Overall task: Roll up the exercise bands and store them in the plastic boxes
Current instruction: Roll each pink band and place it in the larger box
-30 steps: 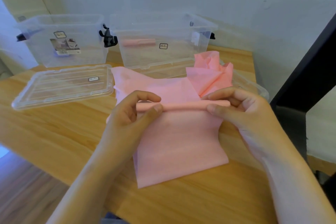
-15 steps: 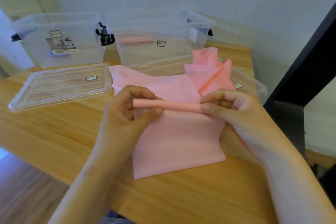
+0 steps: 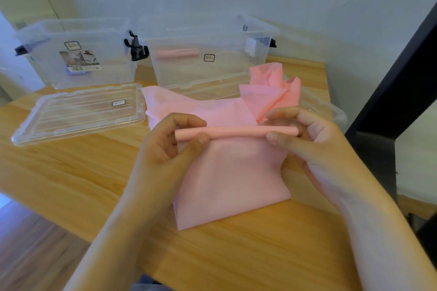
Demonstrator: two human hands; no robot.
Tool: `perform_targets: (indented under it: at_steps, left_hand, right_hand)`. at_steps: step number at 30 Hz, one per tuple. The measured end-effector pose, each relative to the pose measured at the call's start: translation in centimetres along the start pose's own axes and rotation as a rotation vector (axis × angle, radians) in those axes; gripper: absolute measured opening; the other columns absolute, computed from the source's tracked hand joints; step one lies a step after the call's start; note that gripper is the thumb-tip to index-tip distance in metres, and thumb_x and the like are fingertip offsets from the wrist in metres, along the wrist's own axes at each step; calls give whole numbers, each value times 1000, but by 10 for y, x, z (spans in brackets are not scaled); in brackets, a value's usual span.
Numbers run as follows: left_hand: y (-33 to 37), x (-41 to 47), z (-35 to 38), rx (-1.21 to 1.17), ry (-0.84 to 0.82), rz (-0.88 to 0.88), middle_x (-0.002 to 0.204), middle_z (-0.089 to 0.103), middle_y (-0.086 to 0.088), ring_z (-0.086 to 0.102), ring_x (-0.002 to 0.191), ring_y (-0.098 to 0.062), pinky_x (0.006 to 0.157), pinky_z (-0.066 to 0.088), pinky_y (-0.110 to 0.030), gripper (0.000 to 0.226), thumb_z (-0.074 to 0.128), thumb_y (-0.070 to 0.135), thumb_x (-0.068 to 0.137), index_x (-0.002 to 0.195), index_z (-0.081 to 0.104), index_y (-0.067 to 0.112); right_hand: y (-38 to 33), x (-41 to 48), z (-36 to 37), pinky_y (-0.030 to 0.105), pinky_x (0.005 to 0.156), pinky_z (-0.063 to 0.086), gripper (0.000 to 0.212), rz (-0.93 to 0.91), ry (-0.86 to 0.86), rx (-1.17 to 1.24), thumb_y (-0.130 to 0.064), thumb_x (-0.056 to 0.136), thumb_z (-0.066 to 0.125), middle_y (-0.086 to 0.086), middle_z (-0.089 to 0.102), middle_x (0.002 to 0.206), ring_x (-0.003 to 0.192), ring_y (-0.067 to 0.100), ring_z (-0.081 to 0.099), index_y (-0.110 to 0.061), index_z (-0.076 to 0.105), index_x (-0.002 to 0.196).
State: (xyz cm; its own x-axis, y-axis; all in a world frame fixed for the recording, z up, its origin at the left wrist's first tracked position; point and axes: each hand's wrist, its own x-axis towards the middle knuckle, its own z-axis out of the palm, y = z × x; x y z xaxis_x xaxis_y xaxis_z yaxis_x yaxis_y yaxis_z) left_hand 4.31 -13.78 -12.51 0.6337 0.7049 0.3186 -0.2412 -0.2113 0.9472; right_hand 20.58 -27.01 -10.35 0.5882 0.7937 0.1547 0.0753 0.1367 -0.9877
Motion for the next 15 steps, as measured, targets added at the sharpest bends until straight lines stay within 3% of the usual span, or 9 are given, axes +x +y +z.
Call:
perform_targets:
  at_steps: [5,11,15]
  left_hand:
    - [-1,1,-2,3,14,-4,79,62,19,55,71,4,60,41,-7,17,65,18,76,92,62,19]
    - [-2,-1,-2,35,7,-48,78,67,11,61,75,-3,66,46,-11,23,72,20,70,89,64,27]
    - [-3,1,-1,19,13,-47,78,70,10,63,77,-2,69,47,-11,21,77,19,69,86,66,25]
  right_hand:
    - [1,0,2,6,57,41,24,37,1,-30,-19,68,71,-15,64,70,68,-4,57,-14,71,91]
    - [3,1,1,11,71,48,18,-16,-2,-41,1,73,72,-12,68,76,78,1,61,-12,70,85]
    - [3,1,1,15,76,50,22,-22,-28,-47,4,72,72,-6,72,84,84,4,64,-13,70,85]
